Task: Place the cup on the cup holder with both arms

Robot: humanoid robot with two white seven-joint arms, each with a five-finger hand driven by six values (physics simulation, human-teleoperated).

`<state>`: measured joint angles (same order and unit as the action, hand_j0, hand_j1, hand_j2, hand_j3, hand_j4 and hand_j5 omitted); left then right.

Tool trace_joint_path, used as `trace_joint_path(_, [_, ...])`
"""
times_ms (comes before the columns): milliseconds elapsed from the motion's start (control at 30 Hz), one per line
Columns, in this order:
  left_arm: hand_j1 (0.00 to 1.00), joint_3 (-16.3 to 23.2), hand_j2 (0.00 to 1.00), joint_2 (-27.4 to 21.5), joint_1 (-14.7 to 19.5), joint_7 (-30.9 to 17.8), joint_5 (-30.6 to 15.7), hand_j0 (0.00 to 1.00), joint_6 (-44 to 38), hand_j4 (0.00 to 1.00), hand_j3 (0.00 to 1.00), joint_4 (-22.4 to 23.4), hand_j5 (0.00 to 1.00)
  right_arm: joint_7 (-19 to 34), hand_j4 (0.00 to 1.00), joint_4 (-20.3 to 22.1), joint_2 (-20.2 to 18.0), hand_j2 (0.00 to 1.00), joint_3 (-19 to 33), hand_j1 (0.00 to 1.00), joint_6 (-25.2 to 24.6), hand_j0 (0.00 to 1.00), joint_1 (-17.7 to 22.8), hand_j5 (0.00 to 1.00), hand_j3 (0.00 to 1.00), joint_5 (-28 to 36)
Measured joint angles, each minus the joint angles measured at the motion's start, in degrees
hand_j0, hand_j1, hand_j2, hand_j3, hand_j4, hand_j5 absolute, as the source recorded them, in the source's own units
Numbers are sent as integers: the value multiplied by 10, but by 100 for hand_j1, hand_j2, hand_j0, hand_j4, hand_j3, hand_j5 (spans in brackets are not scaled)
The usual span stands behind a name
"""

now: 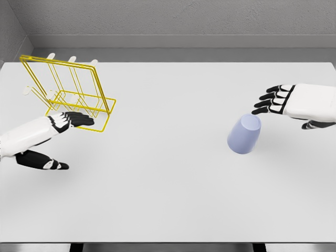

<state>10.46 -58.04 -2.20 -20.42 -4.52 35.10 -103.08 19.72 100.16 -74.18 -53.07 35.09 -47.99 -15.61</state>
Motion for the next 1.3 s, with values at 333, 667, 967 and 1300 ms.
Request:
trace_joint_path(333, [100,29,100,10,-17,0,-30,100,0,100,100,-1,100,0,100,-2,48,100,-2,100,0,100,-12,100,100,-80])
trace_joint_path(667, [100,90,100,-44,-5,-3,-254,100,0,100,100,-1,100,13,100,-25,106,100,-37,100,0,100,-22,100,100,-122])
trace_joint_path(967, [100,110,100,-52,3,-4,-332,100,0,100,100,-1,100,14,100,-64,134,100,-74,100,0,100,-26,100,100,-130])
trace_joint_path(1300, [100,108,100,-50,10,-1,-302,100,0,100,100,8,100,16,99,-77,156,99,-89,99,0,99,-28,99,99,-130])
